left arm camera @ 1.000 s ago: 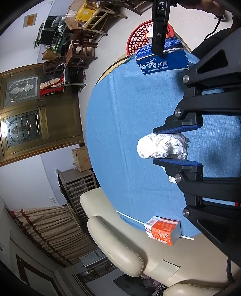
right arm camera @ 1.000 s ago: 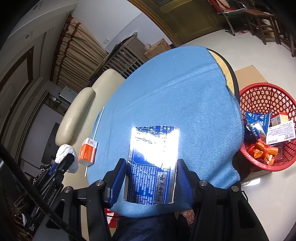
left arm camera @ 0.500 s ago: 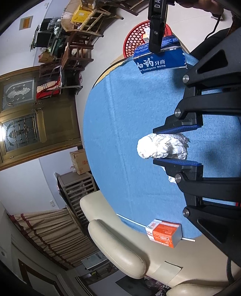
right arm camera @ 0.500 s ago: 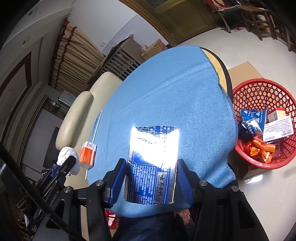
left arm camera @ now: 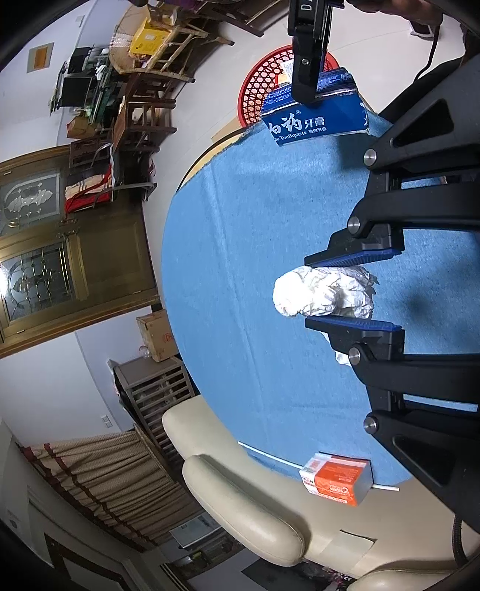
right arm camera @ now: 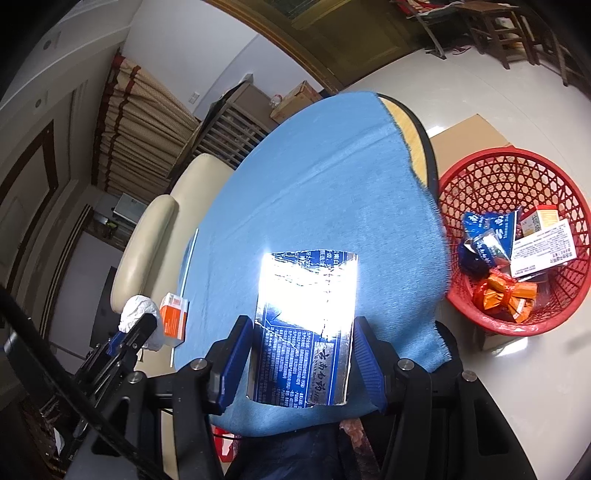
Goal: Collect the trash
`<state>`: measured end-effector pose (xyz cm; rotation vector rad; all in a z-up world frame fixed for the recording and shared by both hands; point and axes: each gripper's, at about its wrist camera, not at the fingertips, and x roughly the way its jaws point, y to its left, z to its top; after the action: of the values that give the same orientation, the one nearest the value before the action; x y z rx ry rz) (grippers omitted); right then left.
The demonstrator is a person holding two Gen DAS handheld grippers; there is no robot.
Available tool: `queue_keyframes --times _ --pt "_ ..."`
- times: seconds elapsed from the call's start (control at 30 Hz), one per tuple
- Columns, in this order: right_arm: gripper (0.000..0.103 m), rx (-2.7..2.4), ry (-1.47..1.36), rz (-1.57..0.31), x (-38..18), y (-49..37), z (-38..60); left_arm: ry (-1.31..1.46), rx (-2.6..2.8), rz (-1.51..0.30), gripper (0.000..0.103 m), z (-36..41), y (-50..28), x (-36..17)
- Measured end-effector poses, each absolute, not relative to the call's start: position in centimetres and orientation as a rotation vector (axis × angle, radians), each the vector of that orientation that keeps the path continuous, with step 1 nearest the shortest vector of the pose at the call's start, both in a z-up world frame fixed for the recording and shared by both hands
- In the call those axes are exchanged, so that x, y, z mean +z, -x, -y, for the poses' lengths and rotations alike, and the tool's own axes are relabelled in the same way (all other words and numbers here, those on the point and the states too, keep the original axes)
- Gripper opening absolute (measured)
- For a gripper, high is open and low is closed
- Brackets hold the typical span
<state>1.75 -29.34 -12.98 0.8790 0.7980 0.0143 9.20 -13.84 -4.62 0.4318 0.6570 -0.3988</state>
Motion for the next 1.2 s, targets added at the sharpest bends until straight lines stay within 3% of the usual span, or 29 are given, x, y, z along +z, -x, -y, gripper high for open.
queue_keyframes --times 1.2 --pt "0.058 -0.164 -1.123 -0.680 -16.7 2.4 42.3 -0.633 -0.587 -0.680 0.028 27.1 -9.2 -6.6"
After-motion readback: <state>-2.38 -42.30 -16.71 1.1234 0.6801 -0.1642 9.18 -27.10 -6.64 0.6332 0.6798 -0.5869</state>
